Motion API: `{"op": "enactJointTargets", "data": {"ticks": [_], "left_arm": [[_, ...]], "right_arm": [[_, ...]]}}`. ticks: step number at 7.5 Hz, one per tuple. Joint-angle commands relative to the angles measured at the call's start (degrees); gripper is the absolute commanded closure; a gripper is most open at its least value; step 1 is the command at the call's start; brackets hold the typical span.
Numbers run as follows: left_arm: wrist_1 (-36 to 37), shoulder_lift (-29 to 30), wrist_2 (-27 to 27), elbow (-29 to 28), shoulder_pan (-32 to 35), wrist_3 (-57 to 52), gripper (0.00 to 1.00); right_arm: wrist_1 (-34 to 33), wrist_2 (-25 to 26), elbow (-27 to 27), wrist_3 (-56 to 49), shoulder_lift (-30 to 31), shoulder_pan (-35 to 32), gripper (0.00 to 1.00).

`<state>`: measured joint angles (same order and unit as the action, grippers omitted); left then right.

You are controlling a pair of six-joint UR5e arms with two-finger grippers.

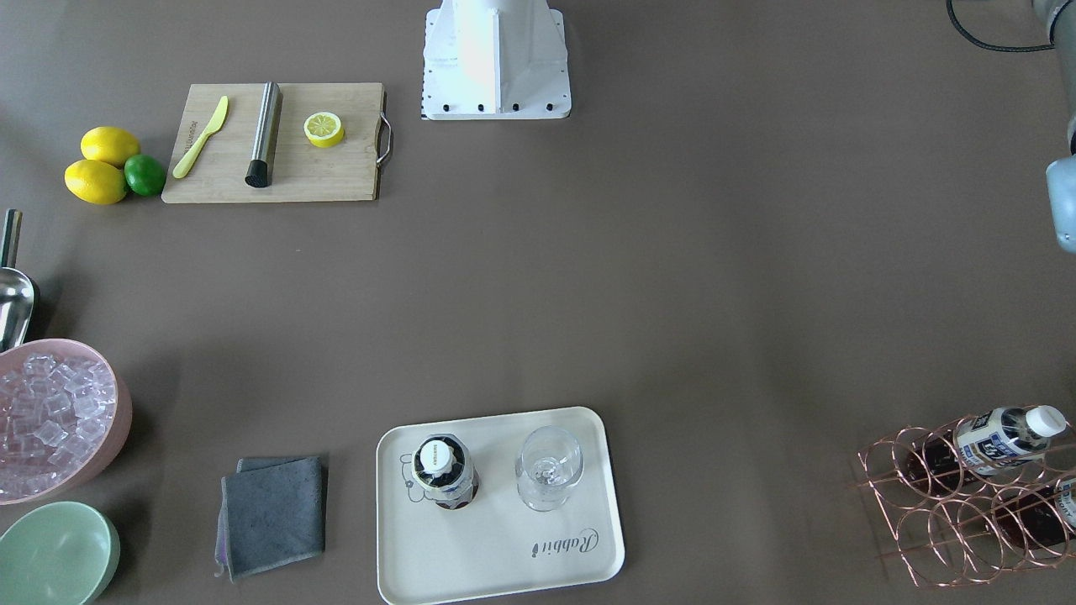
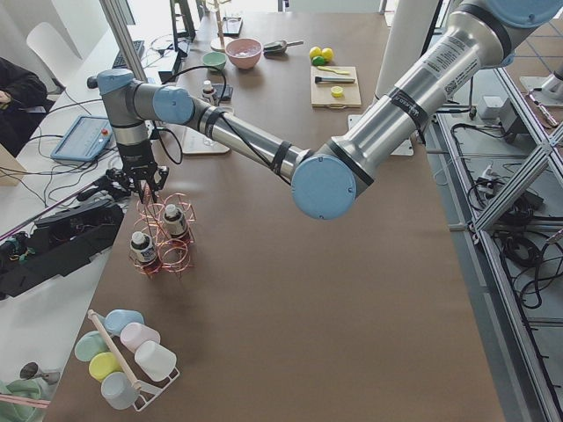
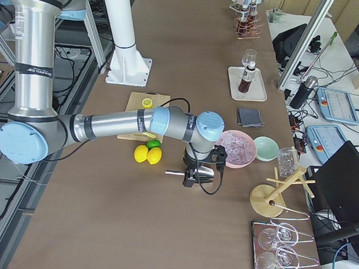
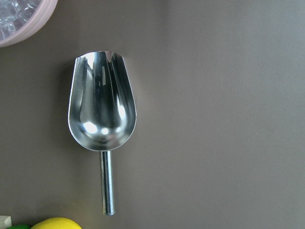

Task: Take tea from basket to plate

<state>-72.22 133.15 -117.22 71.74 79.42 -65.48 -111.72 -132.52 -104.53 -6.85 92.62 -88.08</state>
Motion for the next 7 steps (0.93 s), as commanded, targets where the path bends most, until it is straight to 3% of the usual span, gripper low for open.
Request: {"op": "enactJointTargets", "data": {"ticks": [1, 4, 7], "left_arm": [[0.1, -0.1, -0.6, 0.2, 0.4, 1.5, 0.02], [0.8, 0.4, -1.2, 0.5, 2.0, 1.7, 0.02], [2.7, 0.3, -0.9, 2.9, 2.7, 1.7, 0.02]], "right_arm": [[-0.3, -1.7, -0.4, -0.3, 0.0, -0.9, 0.0], [-0.3, -8.6, -0.5, 0.0, 0.3, -3.1, 0.0], [-0.2, -5.9, -1.7, 0.1, -0.2, -3.9, 0.0]]}}
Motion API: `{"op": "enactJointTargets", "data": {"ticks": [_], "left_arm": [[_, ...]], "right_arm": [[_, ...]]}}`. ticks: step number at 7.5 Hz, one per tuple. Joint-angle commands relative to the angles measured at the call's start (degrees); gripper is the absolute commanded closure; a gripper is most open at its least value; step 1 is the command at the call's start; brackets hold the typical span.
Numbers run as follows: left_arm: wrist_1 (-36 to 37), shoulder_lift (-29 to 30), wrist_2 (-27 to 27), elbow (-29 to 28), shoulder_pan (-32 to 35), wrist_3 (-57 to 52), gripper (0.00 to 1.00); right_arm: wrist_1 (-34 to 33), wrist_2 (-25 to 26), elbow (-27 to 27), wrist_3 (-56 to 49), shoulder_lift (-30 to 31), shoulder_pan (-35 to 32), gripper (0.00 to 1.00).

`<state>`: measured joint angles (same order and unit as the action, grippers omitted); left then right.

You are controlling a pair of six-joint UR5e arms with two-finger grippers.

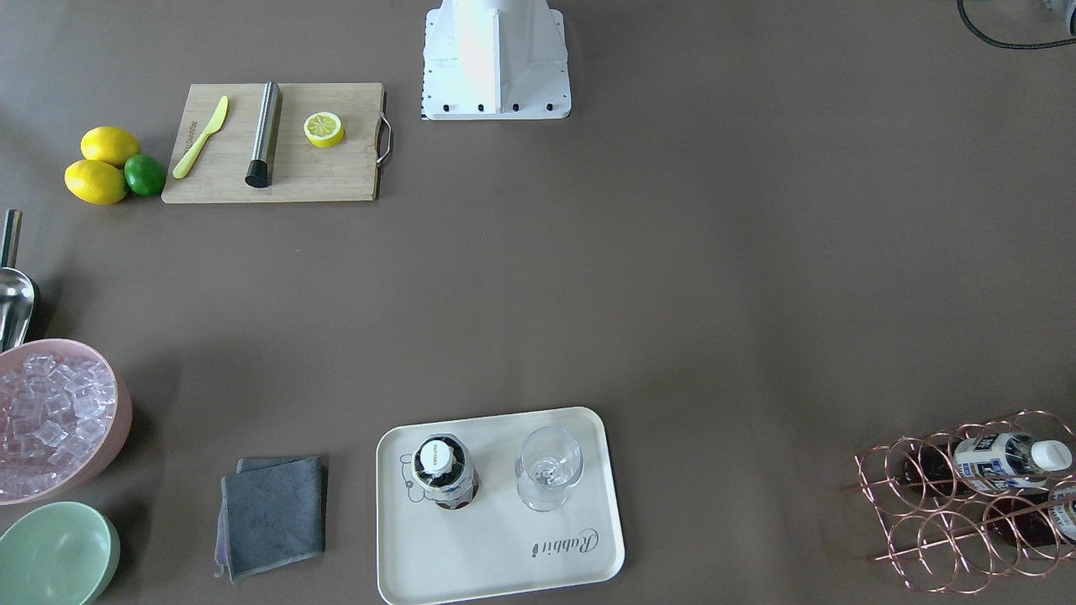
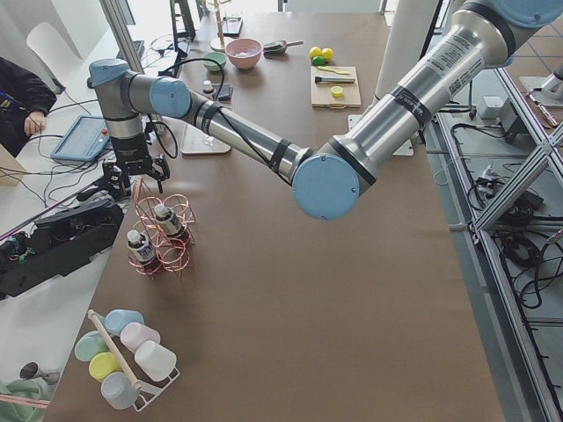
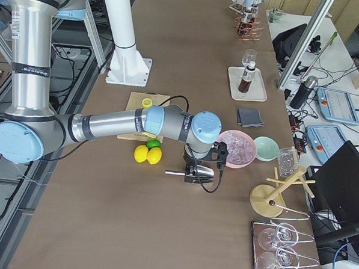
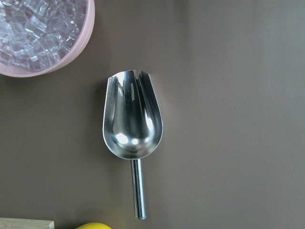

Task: Take tea from basket to plate

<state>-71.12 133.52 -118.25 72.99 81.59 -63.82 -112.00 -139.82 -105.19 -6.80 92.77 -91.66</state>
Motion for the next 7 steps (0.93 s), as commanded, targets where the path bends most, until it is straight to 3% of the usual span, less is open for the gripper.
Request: {"op": "enactJointTargets", "data": {"ticks": [1, 4, 6, 7], "left_arm": [[3.4, -1.1, 0.3, 4.1, 2.1, 1.1, 0.02], [7.9, -11.6, 0.2, 16.8, 6.9, 12.3, 0.02], [6.5, -21.0, 0.6, 24.8, 10.4, 21.9, 0.02], [2.1, -23.5, 0.7, 24.9, 13.6, 26.2, 0.02]], "right_arm": [[0.1, 2.4, -2.5, 0.0, -0.2, 0.0, 0.0], [0.1, 6.5, -4.4, 0.3, -0.2, 1.3, 0.0], [-0.1, 7.6, -6.0, 0.3, 0.0, 1.9, 0.0], [-0.1, 8.6, -6.3, 0.4, 0.0, 2.7, 0.0]]}}
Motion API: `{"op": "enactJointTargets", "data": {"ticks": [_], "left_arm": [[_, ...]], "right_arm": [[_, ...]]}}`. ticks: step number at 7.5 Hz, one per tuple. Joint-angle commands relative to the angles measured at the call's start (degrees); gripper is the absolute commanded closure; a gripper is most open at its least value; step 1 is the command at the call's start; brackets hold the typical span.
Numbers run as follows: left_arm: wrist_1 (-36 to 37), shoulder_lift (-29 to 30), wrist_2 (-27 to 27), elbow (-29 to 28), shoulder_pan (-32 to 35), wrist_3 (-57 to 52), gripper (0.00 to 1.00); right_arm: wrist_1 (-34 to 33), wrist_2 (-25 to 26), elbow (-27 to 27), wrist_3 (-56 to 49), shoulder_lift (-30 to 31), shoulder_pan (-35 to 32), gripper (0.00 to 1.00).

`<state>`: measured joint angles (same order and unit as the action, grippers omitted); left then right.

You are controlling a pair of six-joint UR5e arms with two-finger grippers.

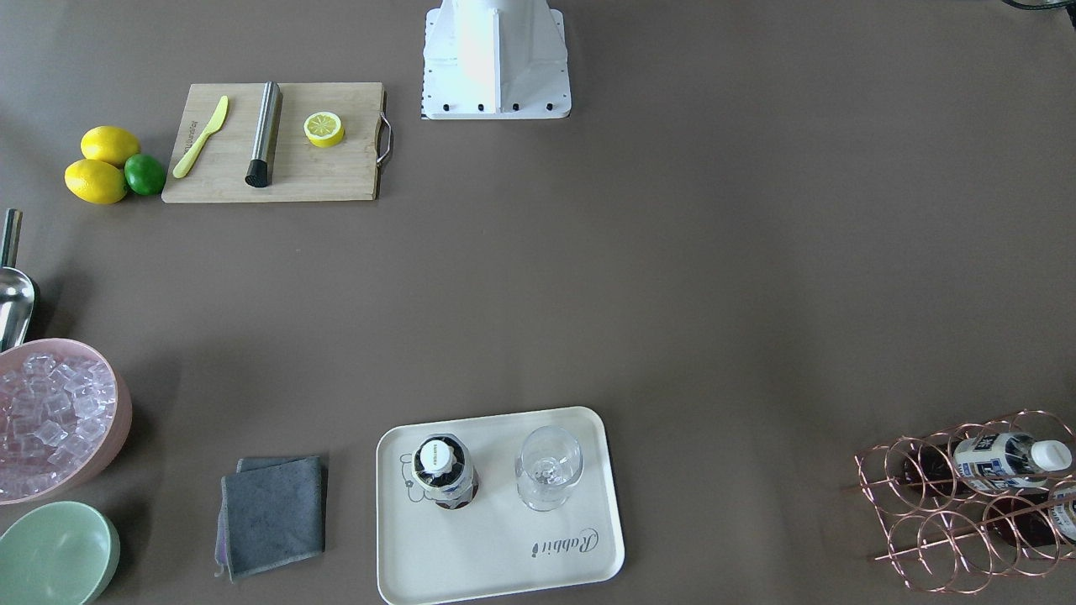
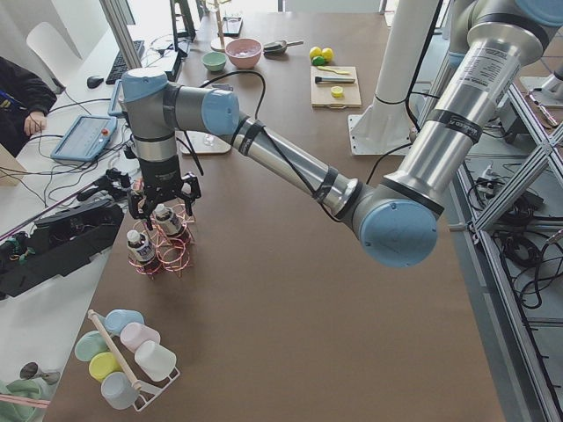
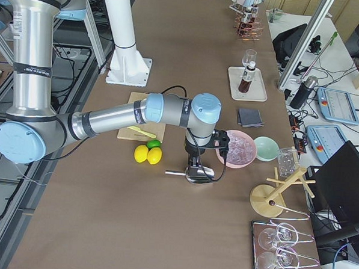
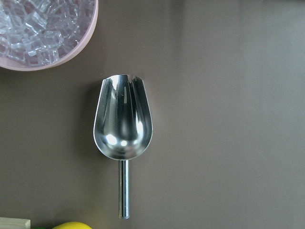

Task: Take tea from basket to plate

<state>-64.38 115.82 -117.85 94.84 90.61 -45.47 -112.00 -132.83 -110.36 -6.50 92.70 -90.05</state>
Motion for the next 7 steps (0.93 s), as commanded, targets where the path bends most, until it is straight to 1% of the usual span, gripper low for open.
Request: {"op": "enactJointTargets", "data": {"ticks": [1, 2, 3, 4, 5, 6, 7], "left_arm": [[-7.8, -9.3, -0.1, 3.4, 8.4, 13.0, 0.02], [-12.0, -13.5, -0.4, 3.5, 9.1, 20.3, 0.02], [-15.8, -17.3, -1.1, 3.8, 8.9, 27.8, 0.02], [-17.5, -19.5, -2.1, 3.3, 8.4, 29.1, 0.02], [-17.6, -20.1, -2.6, 1.1, 7.7, 33.0, 0.02], [-20.7, -20.2, -5.0, -2.2, 6.1, 41.9, 0.02], [-25.8, -20.3, -6.9, -5.7, 4.5, 44.0, 0.02]], "right_arm": [[0.1, 2.7, -1.6, 0.1, -0.1, 2.2, 0.0], [0.2, 6.0, -3.0, 1.2, -0.1, 3.8, 0.0], [0.3, 6.5, -3.5, 2.1, -0.2, 4.9, 0.0], [0.1, 8.7, -4.8, 2.6, -0.2, 6.5, 0.0], [-0.1, 9.2, -5.5, 2.6, -0.2, 7.4, 0.0], [-0.3, 8.6, -5.5, 2.1, 0.7, 7.1, 0.0], [-0.2, 8.6, -6.2, 1.6, 1.6, 6.5, 0.0]]}}
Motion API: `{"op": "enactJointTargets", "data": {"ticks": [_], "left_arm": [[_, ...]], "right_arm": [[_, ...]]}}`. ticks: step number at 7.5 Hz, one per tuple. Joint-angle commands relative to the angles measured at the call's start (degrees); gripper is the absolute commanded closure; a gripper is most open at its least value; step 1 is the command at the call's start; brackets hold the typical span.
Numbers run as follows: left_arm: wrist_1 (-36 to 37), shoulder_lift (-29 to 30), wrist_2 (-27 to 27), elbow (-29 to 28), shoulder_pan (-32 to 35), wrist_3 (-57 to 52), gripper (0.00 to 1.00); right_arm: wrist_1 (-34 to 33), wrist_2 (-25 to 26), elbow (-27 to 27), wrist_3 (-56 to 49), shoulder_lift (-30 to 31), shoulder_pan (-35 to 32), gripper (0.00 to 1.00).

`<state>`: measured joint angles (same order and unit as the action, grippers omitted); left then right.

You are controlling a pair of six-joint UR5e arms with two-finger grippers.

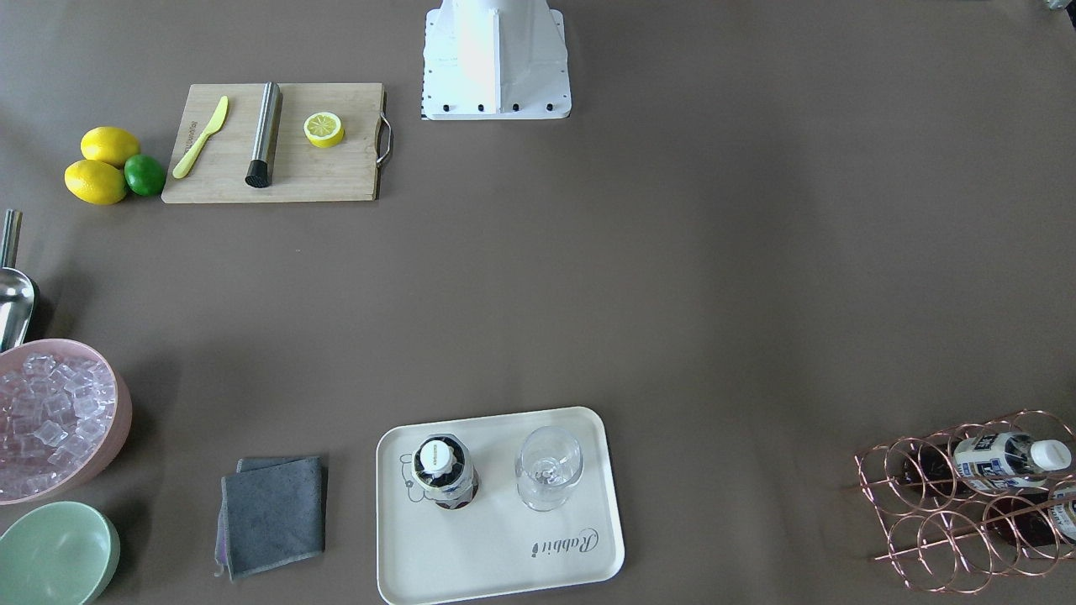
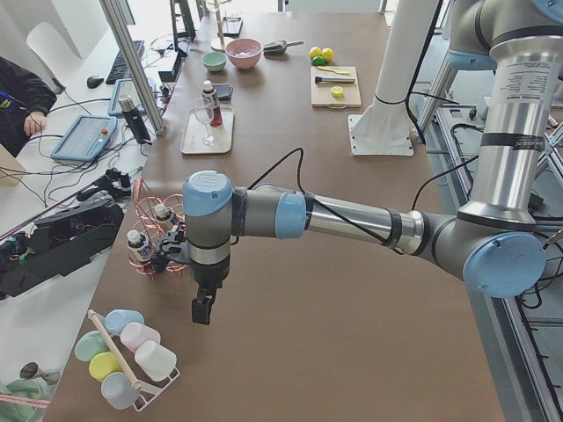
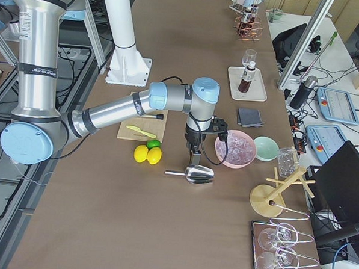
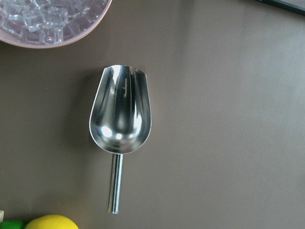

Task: Take tea from basket to plate

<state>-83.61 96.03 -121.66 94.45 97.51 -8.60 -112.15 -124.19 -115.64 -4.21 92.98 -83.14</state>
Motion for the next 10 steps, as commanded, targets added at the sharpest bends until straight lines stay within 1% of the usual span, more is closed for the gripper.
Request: {"op": "enactJointTargets", "data": {"ticks": [1, 2, 3, 4, 5, 6, 7, 8, 9, 10], "left_arm": [[-7.5, -0.3, -3.9, -6.7, -6.9, 7.3, 0.02], [-7.5, -0.2, -4.0, -6.7, -9.6, 7.3, 0.02], [-7.4, 0.9, -4.0, -6.9, -10.1, 7.5, 0.02], [-6.6, 2.0, -6.1, -6.6, -10.8, 9.3, 0.02], [-7.1, 1.5, -11.1, -7.1, -10.8, 12.0, 0.02], [-7.3, 0.5, -14.6, -6.0, -10.5, 11.8, 0.02], [-7.0, -0.7, -16.7, -4.5, -10.4, 11.8, 0.02], [-7.3, -4.4, -16.7, -3.4, -10.1, 11.8, 0.02], [-7.2, -5.8, -16.3, -3.4, -9.1, 11.7, 0.02], [-7.0, -5.8, -16.0, -3.3, -8.4, 11.7, 0.02]], "right_arm": [[-0.6, -0.6, -1.3, -1.3, 1.4, -1.1, 0.0], [-3.9, -0.6, -2.6, -1.3, 1.2, -1.8, 0.0], [-6.6, -0.6, -4.7, -1.5, 1.2, -1.8, 0.0], [-6.9, -0.6, -5.3, -1.4, 1.2, -1.8, 0.0], [-7.0, -0.6, -5.3, -1.3, 1.2, -1.9, 0.0], [-7.1, -0.6, -5.1, -1.2, 1.2, -1.9, 0.0], [-7.1, -1.1, -5.0, -0.7, 1.2, -1.8, 0.0], [-6.9, -1.6, -3.7, -0.8, 1.1, -1.8, 0.0], [-7.1, -1.5, -3.0, -0.8, 1.2, -1.8, 0.0], [-7.6, -2.4, -2.6, -0.8, 1.3, -2.5, 0.0]]}}
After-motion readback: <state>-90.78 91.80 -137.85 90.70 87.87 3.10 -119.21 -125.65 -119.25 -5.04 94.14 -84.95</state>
